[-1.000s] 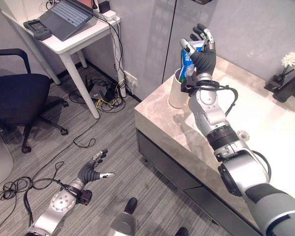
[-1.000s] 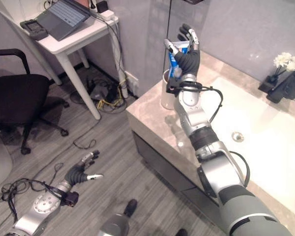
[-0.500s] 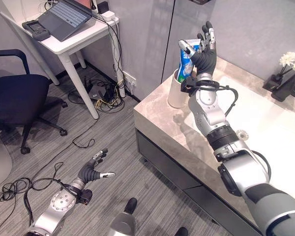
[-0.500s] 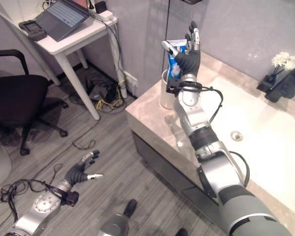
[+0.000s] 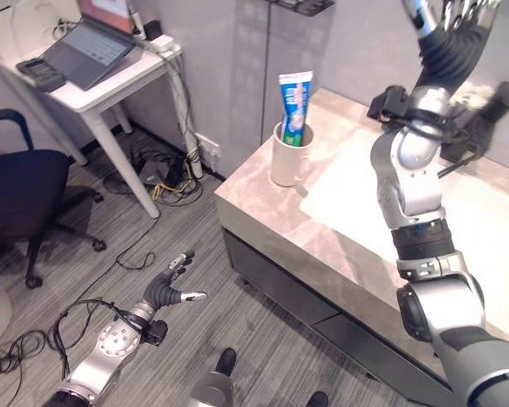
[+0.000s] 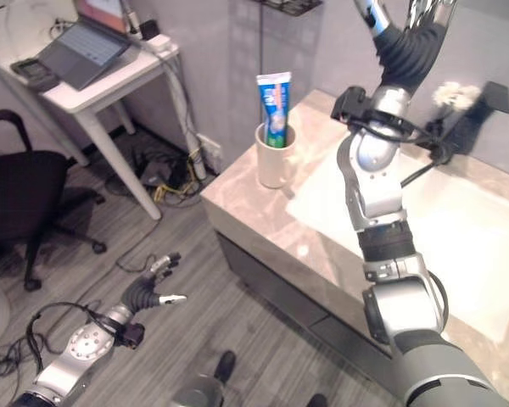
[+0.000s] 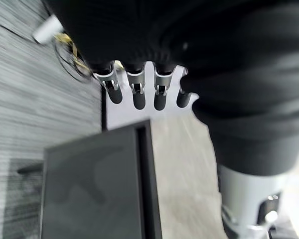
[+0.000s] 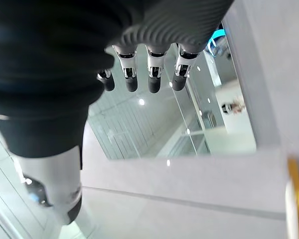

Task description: Put brush and paste in cup on sink, flatten towel.

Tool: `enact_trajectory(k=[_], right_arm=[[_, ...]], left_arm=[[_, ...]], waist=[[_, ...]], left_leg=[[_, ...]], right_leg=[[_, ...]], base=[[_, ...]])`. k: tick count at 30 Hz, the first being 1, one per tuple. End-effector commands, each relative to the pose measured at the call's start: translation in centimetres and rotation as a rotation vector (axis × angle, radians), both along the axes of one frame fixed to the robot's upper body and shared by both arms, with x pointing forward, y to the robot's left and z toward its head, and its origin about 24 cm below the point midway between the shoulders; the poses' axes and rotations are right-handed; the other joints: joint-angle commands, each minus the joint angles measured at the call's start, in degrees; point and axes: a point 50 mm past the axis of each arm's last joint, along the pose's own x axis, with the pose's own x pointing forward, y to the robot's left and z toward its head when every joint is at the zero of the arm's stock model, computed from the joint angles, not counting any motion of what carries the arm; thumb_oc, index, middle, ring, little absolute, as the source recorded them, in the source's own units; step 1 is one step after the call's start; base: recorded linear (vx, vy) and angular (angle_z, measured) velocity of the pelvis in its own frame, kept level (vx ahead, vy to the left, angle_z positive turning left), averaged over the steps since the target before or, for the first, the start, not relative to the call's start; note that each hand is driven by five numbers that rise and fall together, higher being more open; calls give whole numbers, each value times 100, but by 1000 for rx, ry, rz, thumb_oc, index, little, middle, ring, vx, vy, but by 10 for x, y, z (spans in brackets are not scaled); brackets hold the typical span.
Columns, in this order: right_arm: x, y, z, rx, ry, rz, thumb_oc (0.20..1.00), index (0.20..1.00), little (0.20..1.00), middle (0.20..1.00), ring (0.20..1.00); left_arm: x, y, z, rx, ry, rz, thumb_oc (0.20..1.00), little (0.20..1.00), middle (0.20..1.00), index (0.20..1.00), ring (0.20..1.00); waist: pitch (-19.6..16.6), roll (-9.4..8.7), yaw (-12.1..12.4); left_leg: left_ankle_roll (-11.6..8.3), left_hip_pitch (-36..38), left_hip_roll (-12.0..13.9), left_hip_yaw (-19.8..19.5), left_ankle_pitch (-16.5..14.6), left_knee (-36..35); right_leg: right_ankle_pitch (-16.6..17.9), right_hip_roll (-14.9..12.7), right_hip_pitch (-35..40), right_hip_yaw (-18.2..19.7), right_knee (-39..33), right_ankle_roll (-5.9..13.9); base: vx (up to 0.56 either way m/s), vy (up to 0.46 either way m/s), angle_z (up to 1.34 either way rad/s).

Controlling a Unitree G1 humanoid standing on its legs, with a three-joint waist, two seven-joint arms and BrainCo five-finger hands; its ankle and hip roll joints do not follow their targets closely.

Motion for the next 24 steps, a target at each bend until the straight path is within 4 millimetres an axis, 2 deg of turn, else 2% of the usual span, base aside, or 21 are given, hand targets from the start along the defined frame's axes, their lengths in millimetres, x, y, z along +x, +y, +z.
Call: enact_trajectory(k=[1,2,6,7,10,11,12,13,14,15,16,17,18,20,21,24], right_arm=[[-21,-14,15,-211,-118,-113,1000,1000,1000,1000,1000],[-33,-26,7,-331,-124,-222,1000,1000,1000,1000,1000],[-63,-65,-13,-494,-99,-459,1000,1000,1000,1000,1000],[-64,-65,-15,-493,-94,-461,1000,1000,1000,1000,1000],[-84,-96,-34,-493,-19,-578,1000,1000,1000,1000,1000],[-93,-118,-48,-461,53,-641,1000,1000,1000,1000,1000],[-98,-129,-55,-436,88,-683,1000,1000,1000,1000,1000],[-99,-130,-56,-435,90,-683,1000,1000,1000,1000,1000],[-113,-155,-79,-356,186,-778,1000,1000,1000,1000,1000],[-113,-155,-79,-356,187,-780,1000,1000,1000,1000,1000],[-126,-183,-117,-276,370,-896,1000,1000,1000,1000,1000],[-126,-183,-117,-276,370,-895,1000,1000,1000,1000,1000],[-137,-200,-156,-154,536,-937,1000,1000,1000,1000,1000],[-146,-213,-191,-69,691,-963,1000,1000,1000,1000,1000],[-157,-219,-229,36,848,-951,1000,1000,1000,1000,1000],[-175,-219,-277,97,1083,-930,1000,1000,1000,1000,1000]], left_arm=[[2,0,13,67,-71,-82,1000,1000,1000,1000,1000],[-1,3,17,75,-81,-90,1000,1000,1000,1000,1000],[-10,12,23,92,-108,-83,1000,1000,1000,1000,1000],[-11,12,22,94,-103,-87,1000,1000,1000,1000,1000],[-19,14,29,73,-130,-77,1000,1000,1000,1000,1000],[-21,14,36,64,-157,-87,1000,1000,1000,1000,1000],[-22,13,39,44,-175,-83,1000,1000,1000,1000,1000],[-23,13,40,44,-173,-85,1000,1000,1000,1000,1000],[-24,11,48,-17,-211,-77,1000,1000,1000,1000,1000],[-24,11,48,-17,-210,-79,1000,1000,1000,1000,1000],[-23,10,59,-108,-260,-46,1000,1000,1000,1000,1000],[-24,10,59,-108,-259,-46,1000,1000,1000,1000,1000],[-22,10,66,-153,-299,-22,1000,1000,1000,1000,1000],[-21,12,72,-183,-328,5,1000,1000,1000,1000,1000],[-21,17,77,-234,-360,51,1000,1000,1000,1000,1000],[-21,25,77,-314,-379,135,1000,1000,1000,1000,1000]], waist=[[-190,-75,-79],[-243,-37,-214],[-323,45,-543],[-344,39,-513],[-388,100,-763],[-404,137,-900],[-392,168,-1000],[-401,165,-979],[-409,207,-1151],[-415,205,-1141],[-416,242,-1280],[-417,242,-1280],[-425,282,-1362],[-435,303,-1392],[-441,323,-1412],[-428,349,-1427]], left_leg=[[238,153,222,510,-137,-235],[209,227,286,631,-162,-235],[167,367,392,821,-210,-235],[164,378,399,833,-217,-235],[148,473,477,1030,-255,-235],[138,507,509,1143,-270,-235],[127,533,528,1212,-287,-235],[126,538,531,1225,-291,-235],[95,593,590,1310,-297,-235],[92,594,594,1309,-297,-235],[56,614,644,1322,-286,-235],[55,614,646,1322,-287,-235],[36,627,678,1361,-277,-235],[21,646,703,1400,-277,-235],[-1,667,727,1441,-265,-235],[-22,683,762,1468,-243,-235]], right_leg=[[593,-286,159,527,39,323],[497,-244,122,644,0,318],[358,-206,57,822,-8,326],[356,-200,59,835,-8,324],[327,-182,-56,1067,-8,329],[360,-190,-157,1195,-8,350],[362,-189,-202,1258,-8,366],[365,-185,-205,1271,-8,366],[362,-153,-253,1377,-8,348],[361,-148,-251,1376,-8,345],[353,-102,-254,1397,-8,319],[353,-100,-254,1396,-8,318],[346,-72,-268,1435,-8,311],[345,-43,-285,1482,-8,299],[345,-7,-299,1519,-8,288],[351,23,-318,1580,-8,269]], base=[[-40,6,-56],[-22,2,-56],[-3,-3,-38],[-7,-6,-28],[-16,-5,-34],[-16,-8,-47],[-13,-12,-49],[3,-33,-39],[4,-32,-45],[-1,-87,-54],[-5,-56,-38],[-27,-72,-20],[-20,-30,-5],[-19,-38,-2],[-17,-32,1],[-23,-20,-4]])
